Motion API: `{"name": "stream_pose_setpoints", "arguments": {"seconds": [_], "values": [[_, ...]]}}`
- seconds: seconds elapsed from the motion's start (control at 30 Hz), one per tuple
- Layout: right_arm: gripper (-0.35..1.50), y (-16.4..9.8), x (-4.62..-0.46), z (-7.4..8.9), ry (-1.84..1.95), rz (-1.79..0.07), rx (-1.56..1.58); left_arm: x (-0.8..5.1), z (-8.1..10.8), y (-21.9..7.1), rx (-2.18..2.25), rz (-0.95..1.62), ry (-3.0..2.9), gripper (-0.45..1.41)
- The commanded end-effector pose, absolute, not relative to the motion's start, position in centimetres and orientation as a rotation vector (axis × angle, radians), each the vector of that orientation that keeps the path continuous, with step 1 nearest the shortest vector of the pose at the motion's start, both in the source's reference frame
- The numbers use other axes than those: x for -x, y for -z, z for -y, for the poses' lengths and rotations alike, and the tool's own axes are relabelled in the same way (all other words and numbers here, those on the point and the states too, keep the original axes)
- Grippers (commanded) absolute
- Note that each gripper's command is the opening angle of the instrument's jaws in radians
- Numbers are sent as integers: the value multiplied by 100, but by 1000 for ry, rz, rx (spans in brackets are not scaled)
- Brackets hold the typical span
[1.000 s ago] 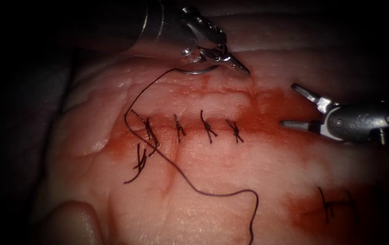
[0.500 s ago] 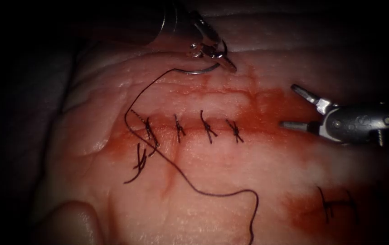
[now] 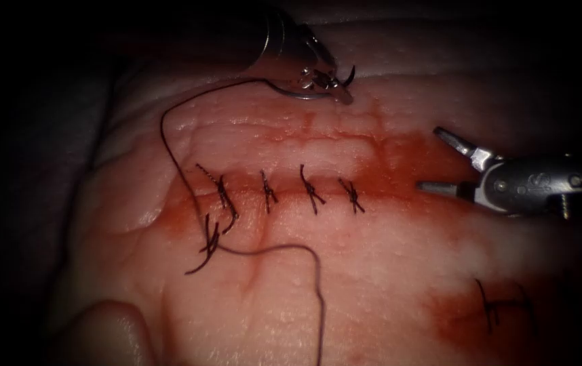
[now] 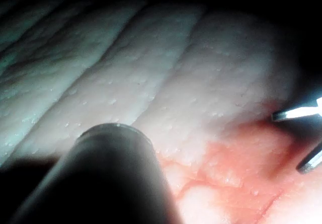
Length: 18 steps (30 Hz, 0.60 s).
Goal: Wound Closure
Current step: Grab the needle near the tip using the left hand, then pass the needle from the left needle driver to the right needle driver.
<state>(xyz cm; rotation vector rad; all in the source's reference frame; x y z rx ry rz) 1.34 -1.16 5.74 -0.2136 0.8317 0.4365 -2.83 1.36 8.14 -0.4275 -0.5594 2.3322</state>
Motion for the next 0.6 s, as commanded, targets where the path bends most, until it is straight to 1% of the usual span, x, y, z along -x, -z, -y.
{"name": "stream_pose_setpoints", "arguments": {"seconds": [0.03,0.2,0.3,0.6], "values": [[56,-579,-141,119,-436,-834,213,287,-141,-816,431,563,-2326,-45],[56,-579,-141,118,-436,-834,213,281,-151,-802,478,526,-2347,-45],[51,-580,-139,118,-440,-833,207,283,-158,-786,537,483,-2382,-45],[52,-584,-119,113,-485,-792,202,308,-174,-710,844,314,-2559,-45]]}}
